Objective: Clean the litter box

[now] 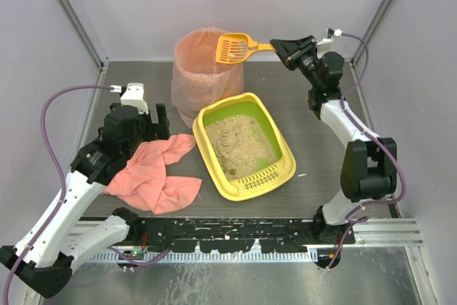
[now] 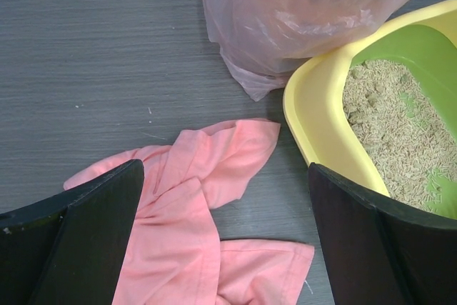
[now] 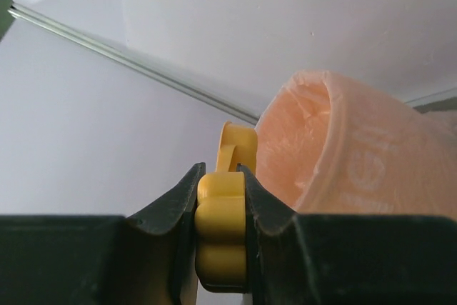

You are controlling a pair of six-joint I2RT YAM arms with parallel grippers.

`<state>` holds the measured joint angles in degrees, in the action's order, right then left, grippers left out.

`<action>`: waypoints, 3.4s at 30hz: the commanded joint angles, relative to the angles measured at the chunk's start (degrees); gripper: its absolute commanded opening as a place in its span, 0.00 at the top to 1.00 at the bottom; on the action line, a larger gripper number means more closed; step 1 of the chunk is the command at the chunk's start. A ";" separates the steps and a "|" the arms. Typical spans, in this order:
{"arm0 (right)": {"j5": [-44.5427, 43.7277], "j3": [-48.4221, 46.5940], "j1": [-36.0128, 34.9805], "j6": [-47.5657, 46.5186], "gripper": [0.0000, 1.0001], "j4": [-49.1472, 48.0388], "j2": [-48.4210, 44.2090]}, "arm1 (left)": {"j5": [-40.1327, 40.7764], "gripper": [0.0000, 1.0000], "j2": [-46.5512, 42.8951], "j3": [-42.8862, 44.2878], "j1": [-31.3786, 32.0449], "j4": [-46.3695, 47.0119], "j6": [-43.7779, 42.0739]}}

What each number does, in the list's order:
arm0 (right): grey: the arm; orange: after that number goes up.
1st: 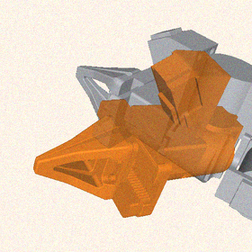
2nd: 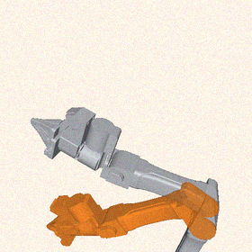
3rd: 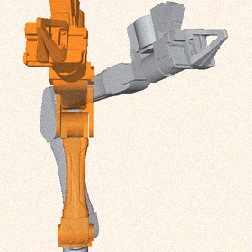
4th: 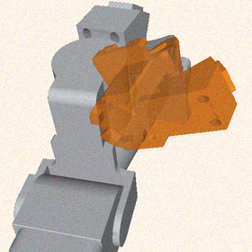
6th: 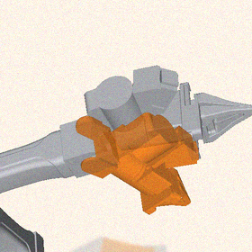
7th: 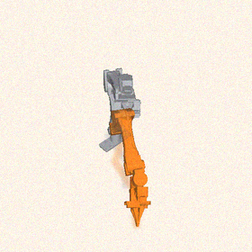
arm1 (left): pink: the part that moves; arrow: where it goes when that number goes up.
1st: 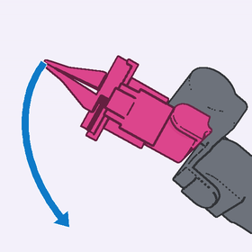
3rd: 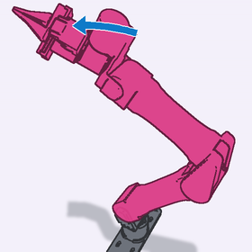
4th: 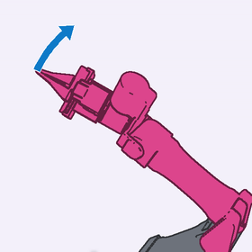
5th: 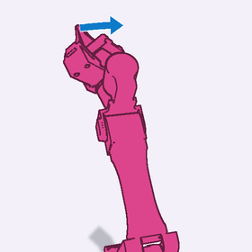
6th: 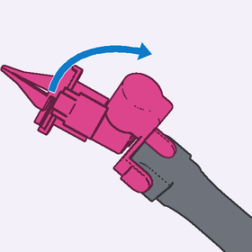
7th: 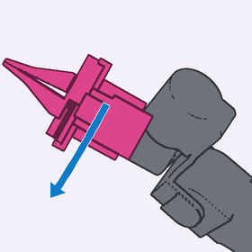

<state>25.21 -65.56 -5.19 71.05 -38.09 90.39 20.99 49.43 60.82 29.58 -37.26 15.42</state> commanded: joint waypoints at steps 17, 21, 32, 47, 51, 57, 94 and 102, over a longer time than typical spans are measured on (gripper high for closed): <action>7.01 -35.32 -8.33 -57.80 0.99 15.99 16.59 | -0.28 0.01 -0.17 0.35 -0.31 -0.14 -0.34; 6.36 -40.66 -12.42 -72.16 0.99 26.34 16.25 | -1.10 0.00 0.29 0.42 -0.32 -0.21 -0.29; -10.48 -45.13 -22.82 -91.31 0.99 36.70 14.37 | -1.71 0.01 0.14 0.53 -0.31 -0.36 -0.29; -37.05 -41.44 -27.06 -57.95 0.99 29.93 1.89 | -5.04 0.01 0.56 0.50 -0.31 -0.14 0.20; -38.93 -34.24 -27.07 -49.44 0.99 38.00 -7.99 | -8.03 0.02 1.74 -0.24 -0.31 1.36 0.67; -41.30 -16.42 -27.06 -47.06 0.99 50.99 -28.08 | -11.13 0.05 2.59 -0.59 -0.32 3.23 1.62; -40.75 -5.36 -27.11 -57.45 0.99 51.71 -7.46 | -9.65 0.21 21.61 -1.65 9.48 26.21 6.56; -35.62 -4.16 -26.70 -53.49 0.99 50.46 -6.37 | -8.52 0.25 28.43 -1.33 10.81 28.09 6.63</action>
<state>-13.72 -68.25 -32.12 14.87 16.16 84.14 10.76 76.69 56.90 39.79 -14.04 22.92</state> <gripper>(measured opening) 0.272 0.763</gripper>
